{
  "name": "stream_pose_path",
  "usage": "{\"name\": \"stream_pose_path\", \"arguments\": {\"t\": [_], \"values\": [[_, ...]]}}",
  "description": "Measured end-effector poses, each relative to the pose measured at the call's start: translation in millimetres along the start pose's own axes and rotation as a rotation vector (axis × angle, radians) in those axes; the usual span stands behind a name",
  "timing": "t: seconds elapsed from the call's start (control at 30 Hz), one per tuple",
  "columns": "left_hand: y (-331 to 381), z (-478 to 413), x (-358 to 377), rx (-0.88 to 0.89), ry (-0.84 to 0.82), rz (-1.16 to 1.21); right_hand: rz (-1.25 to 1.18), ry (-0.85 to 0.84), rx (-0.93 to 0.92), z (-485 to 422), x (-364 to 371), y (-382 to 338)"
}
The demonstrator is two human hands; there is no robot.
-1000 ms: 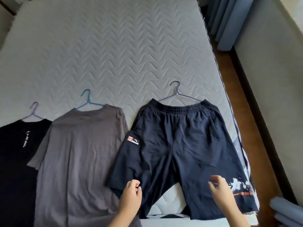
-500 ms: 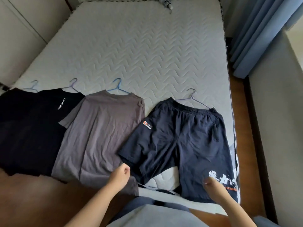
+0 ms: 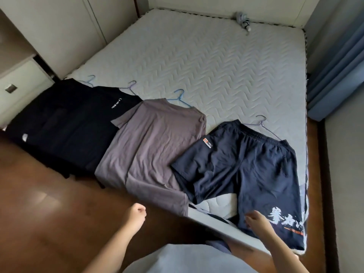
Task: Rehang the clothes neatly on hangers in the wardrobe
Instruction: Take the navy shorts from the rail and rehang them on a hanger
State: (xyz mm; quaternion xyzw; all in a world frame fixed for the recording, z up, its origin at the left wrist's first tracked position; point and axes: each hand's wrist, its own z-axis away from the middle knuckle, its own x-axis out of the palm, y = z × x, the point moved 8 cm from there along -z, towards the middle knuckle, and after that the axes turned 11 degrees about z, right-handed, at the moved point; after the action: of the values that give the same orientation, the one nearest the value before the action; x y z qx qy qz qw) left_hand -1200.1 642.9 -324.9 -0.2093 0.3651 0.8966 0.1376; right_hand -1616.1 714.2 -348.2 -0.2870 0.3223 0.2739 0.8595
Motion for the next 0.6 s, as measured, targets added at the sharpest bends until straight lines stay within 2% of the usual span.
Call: {"name": "stream_pose_path", "arguments": {"t": [0.17,0.33,0.47,0.6], "values": [[-51.7,13.7,-61.9,-0.056,0.024,0.342,-0.07,-0.026,0.038,47.0,56.0,-33.3],[-133.0,29.0,-139.6,-0.217,0.059,0.579,0.207,-0.18,-0.07,95.3,144.8,-100.1],[-195.3,36.9,-192.2,-0.262,0.124,0.603,0.379,-0.266,-0.194,131.5,189.4,-179.7],[-251.5,30.2,-217.9,-0.415,0.195,0.642,0.492,-0.299,-0.302,136.3,212.8,-250.1]]}}
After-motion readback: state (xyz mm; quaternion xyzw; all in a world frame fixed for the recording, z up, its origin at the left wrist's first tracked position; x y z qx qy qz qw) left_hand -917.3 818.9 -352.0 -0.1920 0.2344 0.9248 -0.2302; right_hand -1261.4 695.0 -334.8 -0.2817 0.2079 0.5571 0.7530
